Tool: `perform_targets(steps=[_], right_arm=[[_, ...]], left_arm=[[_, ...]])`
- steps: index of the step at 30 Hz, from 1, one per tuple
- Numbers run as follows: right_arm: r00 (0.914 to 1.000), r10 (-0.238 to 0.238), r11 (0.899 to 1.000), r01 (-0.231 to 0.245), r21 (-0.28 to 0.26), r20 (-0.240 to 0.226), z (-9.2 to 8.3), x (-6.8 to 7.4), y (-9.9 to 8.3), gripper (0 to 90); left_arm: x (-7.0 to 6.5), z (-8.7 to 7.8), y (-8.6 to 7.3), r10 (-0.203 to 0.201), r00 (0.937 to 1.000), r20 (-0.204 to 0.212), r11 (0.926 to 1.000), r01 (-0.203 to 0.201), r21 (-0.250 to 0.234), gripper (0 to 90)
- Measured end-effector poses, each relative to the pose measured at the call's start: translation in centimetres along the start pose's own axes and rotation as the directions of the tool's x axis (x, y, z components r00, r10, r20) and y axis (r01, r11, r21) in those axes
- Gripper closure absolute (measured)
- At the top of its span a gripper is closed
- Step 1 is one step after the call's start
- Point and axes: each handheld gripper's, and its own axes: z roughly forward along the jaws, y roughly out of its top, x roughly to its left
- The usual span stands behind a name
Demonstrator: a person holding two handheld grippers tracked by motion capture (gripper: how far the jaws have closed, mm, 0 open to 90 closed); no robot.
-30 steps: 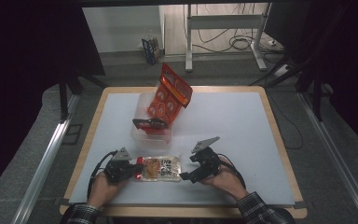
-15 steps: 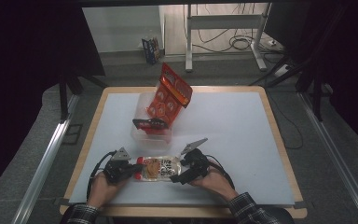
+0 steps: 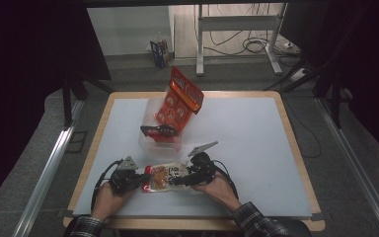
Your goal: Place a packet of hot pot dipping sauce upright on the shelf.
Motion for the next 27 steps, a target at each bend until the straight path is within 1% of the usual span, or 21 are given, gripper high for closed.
perform_targets(steps=[1, 2, 3, 4, 5, 6, 7, 8, 9, 10, 12, 13, 14, 15, 17, 18, 19, 20, 21, 23, 27], right_arm=[[1.0000, 0.000, 1.000, 0.000, 0.000, 0.000, 0.0, 0.0, 0.0, 45.4], [0.9999, 0.001, 1.000, -0.001, -0.022, -0.011, -0.1, -0.1, 0.2, 52.4], [0.9997, 0.002, 0.999, -0.003, -0.045, -0.023, -0.4, -0.1, 0.5, 65.8], [0.9997, 0.002, 0.999, -0.003, -0.045, -0.023, -0.4, -0.1, 0.5, 65.8], [0.9995, -0.005, 0.998, 0.002, -0.065, -0.033, -0.5, -0.1, 0.7, 74.1], [0.9995, -0.005, 0.998, 0.002, -0.065, -0.033, -0.5, -0.1, 0.7, 74.1], [0.9995, -0.008, 0.998, 0.005, -0.068, -0.032, -0.5, 0.0, 0.8, 77.4], [0.9996, -0.027, 0.998, 0.026, -0.056, -0.014, -0.5, 0.4, 1.0, 79.2], [0.9996, -0.027, 0.998, 0.026, -0.056, -0.014, -0.5, 0.4, 1.0, 79.2], [0.9992, -0.039, 0.998, 0.038, -0.051, -0.010, -0.6, 0.6, 1.2, 79.3], [0.9987, -0.049, 0.998, 0.048, -0.050, -0.013, -0.8, 0.9, 1.5, 79.5], [0.9979, -0.063, 0.997, 0.062, -0.052, -0.018, -1.1, 1.3, 1.8, 79.5], [0.9974, -0.070, 0.996, 0.069, -0.052, -0.019, -1.3, 1.4, 1.9, 79.5], [0.9974, -0.070, 0.996, 0.069, -0.052, -0.019, -1.3, 1.4, 1.9, 79.5], [0.9958, -0.086, 0.994, 0.084, -0.063, -0.029, -2.0, 1.8, 2.3, 79.6], [0.9961, -0.085, 0.995, 0.083, -0.062, -0.025, -2.3, 2.0, 2.5, 79.6], [0.9961, -0.085, 0.995, 0.083, -0.062, -0.025, -2.3, 2.0, 2.5, 79.6], [0.9952, -0.094, 0.993, 0.092, -0.069, -0.025, -2.9, 2.2, 2.7, 79.7], [0.9952, -0.094, 0.993, 0.092, -0.069, -0.025, -2.9, 2.2, 2.7, 79.7], [0.9934, -0.113, 0.991, 0.111, -0.077, -0.023, -3.8, 2.4, 3.0, 79.8], [0.9918, -0.127, 0.989, 0.125, -0.084, -0.017, -4.6, 2.6, 3.2, 79.9]], left_arm=[[0.0, 0.0, 0.0, 0.000, 1.0000, 0.000, 1.0000, 0.000, 0.000, 90.0], [0.0, 0.0, 0.0, 0.003, 1.0000, 0.001, 1.0000, -0.003, 0.000, 90.0], [-0.1, -0.1, 0.0, 0.013, 0.9999, -0.004, 0.9999, -0.013, 0.005, 89.9], [-0.1, -0.1, 0.0, 0.013, 0.9999, -0.004, 0.9999, -0.013, 0.005, 89.9], [-0.2, -0.2, 0.0, 0.016, 0.9998, -0.008, 0.9999, -0.016, 0.006, 89.7], [-0.3, -0.3, 0.0, 0.025, 0.9996, -0.011, 0.9997, -0.025, 0.007, 89.7], [-0.4, -0.4, 0.0, 0.027, 0.9996, -0.010, 0.9996, -0.027, 0.006, 87.7], [-0.6, -0.6, 0.0, 0.036, 0.9993, -0.011, 0.9993, -0.036, 0.008, 81.5], [-0.6, -0.6, 0.0, 0.036, 0.9993, -0.011, 0.9993, -0.036, 0.008, 80.3], [-0.7, -0.7, 0.0, 0.040, 0.9991, -0.012, 0.9992, -0.040, 0.005, 80.3], [-0.9, -1.0, 0.0, 0.050, 0.9987, -0.008, 0.9987, -0.050, -0.006, 75.4], [-1.0, -1.1, 0.0, 0.050, 0.9988, -0.004, 0.9986, -0.050, -0.017, 70.4], [-1.3, -1.4, 0.0, 0.053, 0.9986, -0.007, 0.9979, -0.054, -0.037, 68.1], [-1.3, -1.4, 0.0, 0.053, 0.9986, -0.007, 0.9979, -0.054, -0.037, 65.6], [-1.4, -1.8, 0.0, 0.053, 0.9985, -0.008, 0.9963, -0.054, -0.067, 60.1], [-1.5, -2.0, 0.0, 0.050, 0.9987, -0.010, 0.9951, -0.050, -0.085, 57.9], [-1.5, -2.1, 0.0, 0.046, 0.9988, -0.014, 0.9939, -0.047, -0.100, 57.9], [-1.5, -2.4, 0.0, 0.043, 0.9989, -0.021, 0.9921, -0.045, -0.117, 54.3], [-1.5, -2.4, 0.0, 0.043, 0.9989, -0.021, 0.9921, -0.045, -0.117, 53.0], [-1.4, -2.6, -0.1, 0.036, 0.9990, -0.025, 0.9907, -0.039, -0.130, 51.0], [-1.4, -2.6, -0.1, 0.031, 0.9992, -0.026, 0.9901, -0.034, -0.136, 47.7]])
